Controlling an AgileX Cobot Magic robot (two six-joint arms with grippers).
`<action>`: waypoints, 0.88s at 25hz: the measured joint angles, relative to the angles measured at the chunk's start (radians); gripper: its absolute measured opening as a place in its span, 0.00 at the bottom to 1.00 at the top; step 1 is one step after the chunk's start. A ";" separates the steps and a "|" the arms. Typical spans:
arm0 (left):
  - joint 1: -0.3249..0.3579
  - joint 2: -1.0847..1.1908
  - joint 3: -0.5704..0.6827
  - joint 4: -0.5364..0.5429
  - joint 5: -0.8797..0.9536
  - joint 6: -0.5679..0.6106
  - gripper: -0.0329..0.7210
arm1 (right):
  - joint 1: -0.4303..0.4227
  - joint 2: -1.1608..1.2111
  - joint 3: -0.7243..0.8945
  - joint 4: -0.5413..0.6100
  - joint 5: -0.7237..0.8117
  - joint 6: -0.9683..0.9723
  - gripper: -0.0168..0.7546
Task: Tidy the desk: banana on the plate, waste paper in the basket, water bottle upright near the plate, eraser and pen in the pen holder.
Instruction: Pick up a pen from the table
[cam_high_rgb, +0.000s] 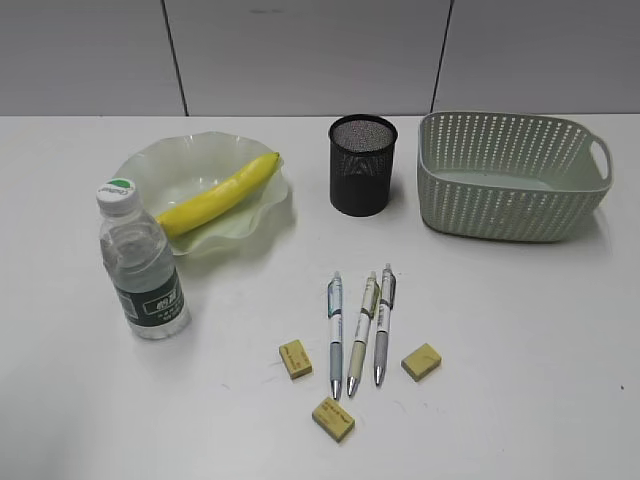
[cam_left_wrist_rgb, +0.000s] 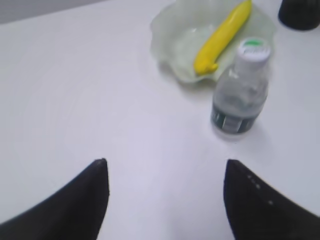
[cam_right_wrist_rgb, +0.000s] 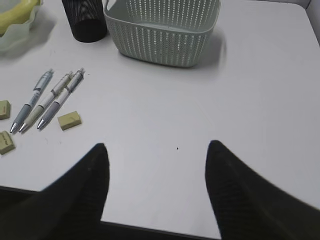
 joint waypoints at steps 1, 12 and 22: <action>0.000 -0.065 0.000 0.001 0.092 0.000 0.73 | 0.000 0.000 0.000 0.000 -0.001 0.000 0.65; 0.000 -0.529 0.017 -0.020 0.360 0.004 0.70 | 0.000 0.323 -0.040 0.181 -0.203 -0.132 0.62; 0.001 -0.517 0.066 -0.101 0.208 0.020 0.57 | 0.007 0.957 -0.083 0.508 -0.366 -0.329 0.52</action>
